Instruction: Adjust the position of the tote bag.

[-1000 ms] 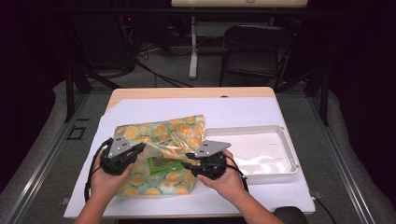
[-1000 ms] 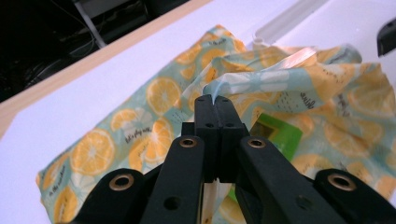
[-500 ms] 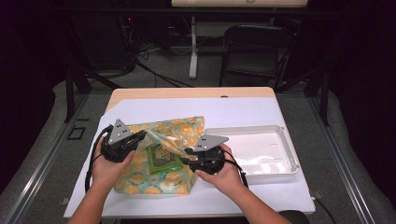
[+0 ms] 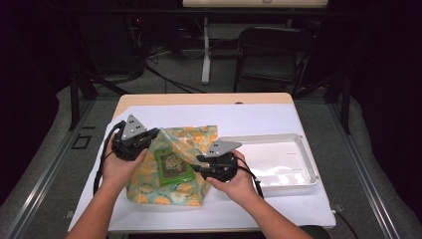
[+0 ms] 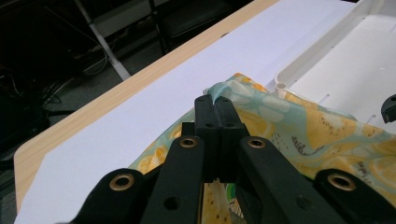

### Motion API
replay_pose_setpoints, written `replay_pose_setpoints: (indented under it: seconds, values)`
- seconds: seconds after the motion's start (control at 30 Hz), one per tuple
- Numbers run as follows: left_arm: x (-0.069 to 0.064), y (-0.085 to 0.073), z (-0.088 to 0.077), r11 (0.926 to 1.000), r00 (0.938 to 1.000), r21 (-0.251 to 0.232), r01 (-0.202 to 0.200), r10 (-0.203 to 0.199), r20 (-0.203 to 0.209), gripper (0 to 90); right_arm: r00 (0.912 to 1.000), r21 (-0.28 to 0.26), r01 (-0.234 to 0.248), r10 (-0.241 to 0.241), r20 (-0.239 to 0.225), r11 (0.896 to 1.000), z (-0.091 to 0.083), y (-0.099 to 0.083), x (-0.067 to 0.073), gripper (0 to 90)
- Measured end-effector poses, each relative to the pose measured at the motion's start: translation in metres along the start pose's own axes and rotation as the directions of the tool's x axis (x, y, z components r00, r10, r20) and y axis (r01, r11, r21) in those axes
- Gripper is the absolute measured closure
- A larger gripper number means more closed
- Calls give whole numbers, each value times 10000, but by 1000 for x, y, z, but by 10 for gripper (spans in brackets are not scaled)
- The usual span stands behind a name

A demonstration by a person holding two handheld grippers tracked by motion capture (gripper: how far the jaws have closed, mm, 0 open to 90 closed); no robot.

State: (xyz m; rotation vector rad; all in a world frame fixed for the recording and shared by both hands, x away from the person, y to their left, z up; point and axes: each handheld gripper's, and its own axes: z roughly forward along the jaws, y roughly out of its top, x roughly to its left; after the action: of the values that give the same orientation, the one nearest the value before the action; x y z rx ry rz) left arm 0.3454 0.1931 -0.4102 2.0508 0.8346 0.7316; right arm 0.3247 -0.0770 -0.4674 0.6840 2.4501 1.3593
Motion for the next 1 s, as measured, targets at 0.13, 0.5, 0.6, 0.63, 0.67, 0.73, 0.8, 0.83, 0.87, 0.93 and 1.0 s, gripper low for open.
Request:
replay_pose_setpoints:
  seconds: [0.13, 0.5, 0.6, 0.63, 0.67, 0.73, 0.8, 0.83, 0.87, 0.93, 1.0]
  values:
    - [2, 4, 4, 10000, 10000, 42, -8, 8, -19, 900, 9998, 42, -123, 122, 137, 9999, 2, -1, -3, 627]
    - [8, 13, 9, 9999, 10000, 159, 23, -22, -61, 900, 9999, 117, -154, 153, 75, 9998, 6, 4, -7, 621]
    - [9, 15, 10, 9999, 9999, 160, -9, 11, -113, 900, 10000, 245, -67, 65, 61, 9997, 9, 8, -7, 619]
    - [11, 17, 10, 9999, 9999, 137, 29, -27, -115, 900, 10000, 267, -40, 38, 63, 9996, 10, 9, -7, 617]
    - [12, 18, 11, 9999, 9999, 163, 31, -30, -101, 900, 10000, 271, -49, 47, 80, 9996, 11, 10, -7, 617]
    - [13, 18, 11, 9998, 9999, 170, 63, -61, -111, 900, 9999, 280, -65, 61, 134, 9996, 12, 12, -7, 615]
    - [15, 21, 13, 9998, 9999, 215, 59, -57, -112, 900, 9997, 301, -104, 98, 214, 9995, 13, 14, -8, 614]
    - [15, 22, 13, 9997, 9999, 224, 65, -63, -102, 900, 9995, 272, -118, 110, 282, 9996, 14, 16, -9, 613]
    - [15, 23, 13, 9997, 9999, 244, 24, -21, -120, 900, 9995, 229, -108, 101, 297, 9997, 15, 18, -9, 613]
    - [16, 25, 14, 9996, 9999, 277, -7, 11, -140, 900, 9992, 174, -124, 118, 377, 9998, 15, 21, -10, 613]
    - [16, 26, 15, 9995, 9999, 306, -17, 21, -126, 900, 9991, 137, -122, 116, 401, 9998, 15, 23, -11, 614]
